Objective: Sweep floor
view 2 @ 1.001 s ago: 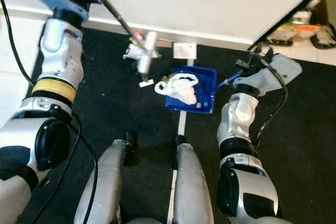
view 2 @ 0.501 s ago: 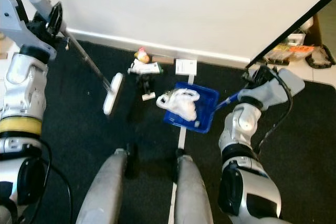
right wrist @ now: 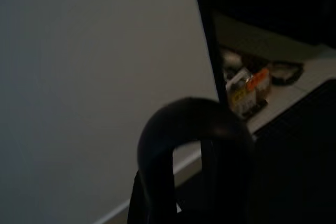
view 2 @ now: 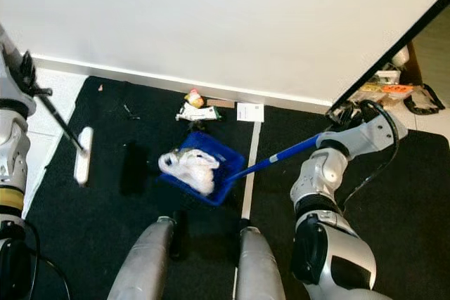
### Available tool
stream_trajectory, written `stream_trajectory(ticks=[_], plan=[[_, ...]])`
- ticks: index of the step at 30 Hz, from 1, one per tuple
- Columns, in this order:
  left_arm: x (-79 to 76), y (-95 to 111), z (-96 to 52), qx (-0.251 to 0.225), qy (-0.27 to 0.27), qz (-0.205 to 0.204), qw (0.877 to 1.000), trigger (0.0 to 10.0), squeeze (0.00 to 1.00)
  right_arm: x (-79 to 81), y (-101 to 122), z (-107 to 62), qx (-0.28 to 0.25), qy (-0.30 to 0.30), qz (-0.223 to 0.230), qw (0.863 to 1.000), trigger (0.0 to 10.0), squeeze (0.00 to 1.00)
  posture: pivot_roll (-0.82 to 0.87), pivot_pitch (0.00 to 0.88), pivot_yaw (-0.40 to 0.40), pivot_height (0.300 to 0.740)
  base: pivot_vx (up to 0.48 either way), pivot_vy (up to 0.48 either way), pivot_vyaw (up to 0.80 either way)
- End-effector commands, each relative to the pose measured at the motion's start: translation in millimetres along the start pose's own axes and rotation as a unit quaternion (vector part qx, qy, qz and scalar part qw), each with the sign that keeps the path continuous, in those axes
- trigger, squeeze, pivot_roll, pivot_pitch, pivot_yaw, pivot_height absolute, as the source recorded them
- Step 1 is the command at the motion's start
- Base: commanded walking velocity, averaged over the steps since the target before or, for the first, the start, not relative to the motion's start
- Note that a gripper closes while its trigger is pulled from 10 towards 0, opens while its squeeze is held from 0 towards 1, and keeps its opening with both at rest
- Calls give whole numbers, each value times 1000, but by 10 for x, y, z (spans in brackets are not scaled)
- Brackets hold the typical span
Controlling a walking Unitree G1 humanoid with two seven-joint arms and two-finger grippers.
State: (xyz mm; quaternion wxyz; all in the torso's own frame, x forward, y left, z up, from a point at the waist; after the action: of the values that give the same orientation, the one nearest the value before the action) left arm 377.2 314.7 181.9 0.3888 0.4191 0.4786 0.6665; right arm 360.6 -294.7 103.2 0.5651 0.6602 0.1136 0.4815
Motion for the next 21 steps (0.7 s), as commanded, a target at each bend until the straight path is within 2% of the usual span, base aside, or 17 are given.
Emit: stream_trajectory(ticks=[1,2,4,5,6,8,9,11,15,17,21], plan=[[40,-65,-41,3,13,6,1000,10000,0,-117,43,2,-13,-23,13,1000,10000,0,112,94,15,731,0,0,0],[124,-117,-50,18,38,22,999,10000,0,-113,50,5,-15,-22,17,1000,10000,0,114,92,14,731,0,0,0],[252,-240,-82,52,72,9,996,10000,0,-87,66,6,-20,-18,22,999,10000,0,114,83,11,731,0,0,0],[203,-317,-119,67,52,-21,996,10000,0,-66,77,12,-23,-13,29,999,10000,0,115,80,11,731,0,0,0],[203,-317,-119,67,52,-21,996,10000,0,-66,77,12,-23,-13,29,999,10000,0,115,80,11,731,0,0,0],[66,-385,-171,74,7,-43,996,10000,0,-50,80,17,-23,-8,40,999,10000,0,115,80,11,731,0,0,0],[66,-385,-171,74,7,-43,996,10000,0,-50,80,17,-23,-8,40,999,10000,0,115,80,11,731,0,0,0],[-38,-461,-230,83,-6,-57,995,10000,0,-36,96,26,-26,-3,49,998,10000,0,110,77,13,731,0,0,0],[-162,-543,-296,80,-21,-55,995,10000,0,-30,116,35,-30,3,60,998,10000,0,105,74,14,731,0,0,0],[-251,-663,-342,99,-14,-37,994,10000,0,-42,146,52,-35,3,63,997,10000,0,90,76,18,731,0,0,0],[-339,-696,-358,106,-19,-33,994,10000,0,-63,154,63,-34,7,53,998,10000,0,82,75,16,731,0,0,0]])
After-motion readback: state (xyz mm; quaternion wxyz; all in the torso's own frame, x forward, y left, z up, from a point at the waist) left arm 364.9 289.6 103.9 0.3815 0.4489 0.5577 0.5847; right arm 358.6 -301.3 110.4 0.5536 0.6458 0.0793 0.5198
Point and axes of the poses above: a point about 5 cm out from each wrist's last joint towards the gripper, its own z axis pointing out of the wrist towards the gripper, its own y axis along the axis of the wrist's last joint, x = y × z, the point moved 5 cm from there along z, pointing out of the wrist towards the gripper, and after that the axes turned 1 degree about z, right-handed, at the moved point
